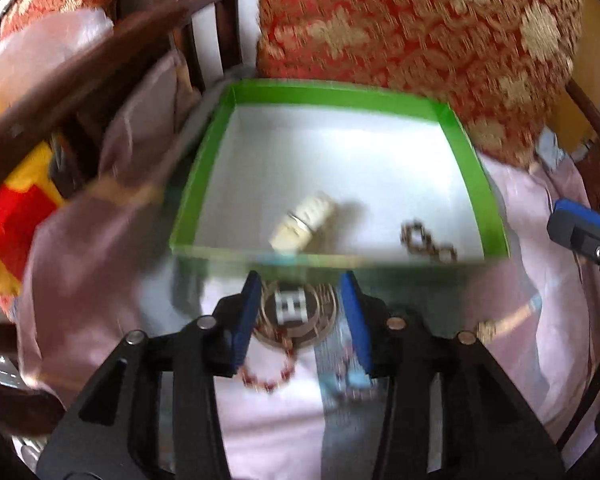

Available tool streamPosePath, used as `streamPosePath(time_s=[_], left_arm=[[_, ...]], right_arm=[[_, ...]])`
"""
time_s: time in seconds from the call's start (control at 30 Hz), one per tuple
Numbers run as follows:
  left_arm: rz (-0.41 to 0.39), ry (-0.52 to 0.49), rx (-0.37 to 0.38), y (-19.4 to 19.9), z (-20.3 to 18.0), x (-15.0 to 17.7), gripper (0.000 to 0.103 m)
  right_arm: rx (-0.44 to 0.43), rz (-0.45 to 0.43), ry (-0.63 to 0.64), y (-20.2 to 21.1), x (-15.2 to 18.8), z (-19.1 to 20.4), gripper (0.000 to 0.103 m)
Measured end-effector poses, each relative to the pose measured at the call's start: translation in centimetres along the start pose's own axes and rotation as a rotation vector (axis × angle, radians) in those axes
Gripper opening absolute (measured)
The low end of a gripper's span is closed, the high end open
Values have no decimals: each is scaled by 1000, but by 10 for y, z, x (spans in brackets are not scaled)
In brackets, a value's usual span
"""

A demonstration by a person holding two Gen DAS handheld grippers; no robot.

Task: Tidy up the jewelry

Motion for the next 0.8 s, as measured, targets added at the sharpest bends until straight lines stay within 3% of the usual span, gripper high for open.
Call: streamPosePath(time_s=[0.13,0.23,0.33,0.63,0.67,0.7,0.8], left_arm=[[70,-38,2,-18,-15,32,50],[123,-47,27,-34,-26,47,46],[162,-53,45,-47,-33,55,36],[197,-41,54,-59,-36,62,32],[197,-38,51,-59,-35,62,32],[190,-35,48,-56,-34,61,32],[161,-28,71,-45,-34,55,33]], right_arm=[[86,94,53,-15,43,-3,48],[78,170,23,-32,73,-10,48],[95,207,12,-40,86,-14,48],[54,258,62,-56,103,6,48],[59,265,69,-59,105,7,44],[64,270,76,-61,106,7,26],[48,271,75,-61,106,7,15]])
Point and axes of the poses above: each gripper's, at about its wrist camera, not at the fingertips, and y roughly against the way its jaws point, z to its left, x to its underside, the point moved 8 cm from there along -y, roughly the way its jaws point, and after that the axes turned 6 degrees about x, right-handed, at the moved point
